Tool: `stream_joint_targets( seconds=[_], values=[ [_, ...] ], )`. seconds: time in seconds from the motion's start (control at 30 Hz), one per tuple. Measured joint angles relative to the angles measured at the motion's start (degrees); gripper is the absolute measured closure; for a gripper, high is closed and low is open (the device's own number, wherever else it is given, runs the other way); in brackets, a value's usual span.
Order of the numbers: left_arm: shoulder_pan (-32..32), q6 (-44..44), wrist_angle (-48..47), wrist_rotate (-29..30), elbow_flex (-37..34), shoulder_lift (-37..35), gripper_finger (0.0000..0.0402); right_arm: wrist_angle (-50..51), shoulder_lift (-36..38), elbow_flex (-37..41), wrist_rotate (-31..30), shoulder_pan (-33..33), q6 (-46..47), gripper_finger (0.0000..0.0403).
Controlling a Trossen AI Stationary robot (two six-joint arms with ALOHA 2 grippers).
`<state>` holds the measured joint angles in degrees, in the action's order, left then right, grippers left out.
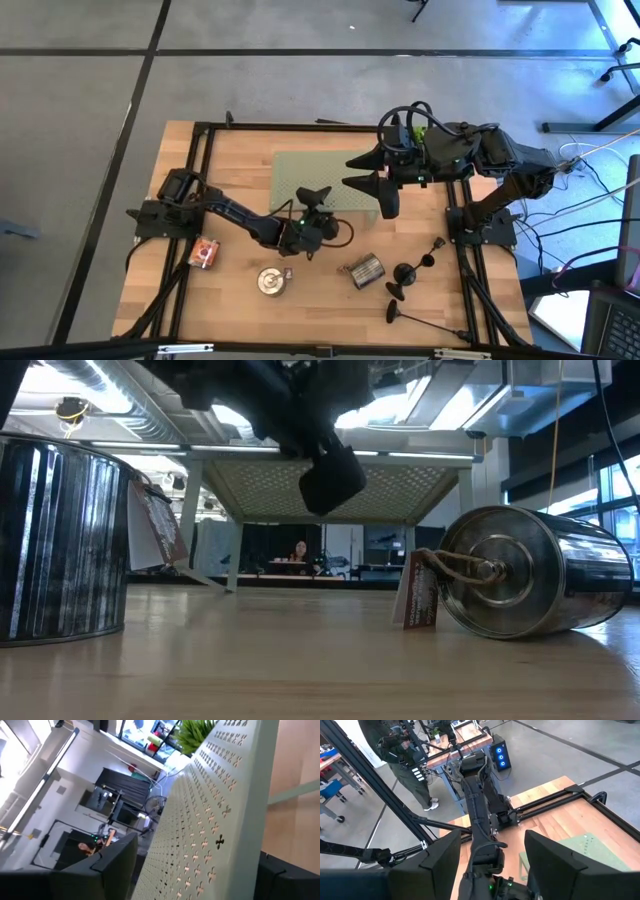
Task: Pick & Place candle stick holders
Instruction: Prepare the shelf, then adjust the shelf on the table
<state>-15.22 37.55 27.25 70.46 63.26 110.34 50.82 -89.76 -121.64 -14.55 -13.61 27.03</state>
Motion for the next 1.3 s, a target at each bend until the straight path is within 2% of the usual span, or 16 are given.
stream_joint_targets(
  seconds=[0.17,0.37,0.5,0.57,0.67,0.87,1.3],
  values=[
    [0.1,-4.8,-4.6,-0.7,0.0,0.0,0.0135,0.2,0.0,0.0,0.0,0.0,0.0,0.0178],
    [0.1,-14.5,-12.8,-6.5,0.1,0.1,0.0131,0.2,0.0,0.0,0.2,0.0,0.6,0.0178],
    [0.1,-24.9,-25.4,-9.9,3.6,0.1,0.0123,0.2,0.0,0.0,0.2,0.0,0.6,0.0178],
    [-0.1,-27.4,-28.6,-9.3,4.6,0.1,0.0121,0.3,0.0,0.0,0.2,0.0,0.6,0.0178],
    [-0.7,-25.9,-28.7,-7.0,5.1,0.1,0.0118,0.4,0.0,0.0,-0.2,0.0,0.6,0.0178],
    [-3.1,-24.2,-28.8,-6.7,5.3,0.1,0.0118,0.4,0.0,0.0,-0.3,0.0,0.6,0.0178],
    [-13.9,-18.1,-27.2,3.8,5.7,0.1,0.0118,0.4,0.0,0.0,-0.5,0.0,0.1,0.0178]
  ],
)
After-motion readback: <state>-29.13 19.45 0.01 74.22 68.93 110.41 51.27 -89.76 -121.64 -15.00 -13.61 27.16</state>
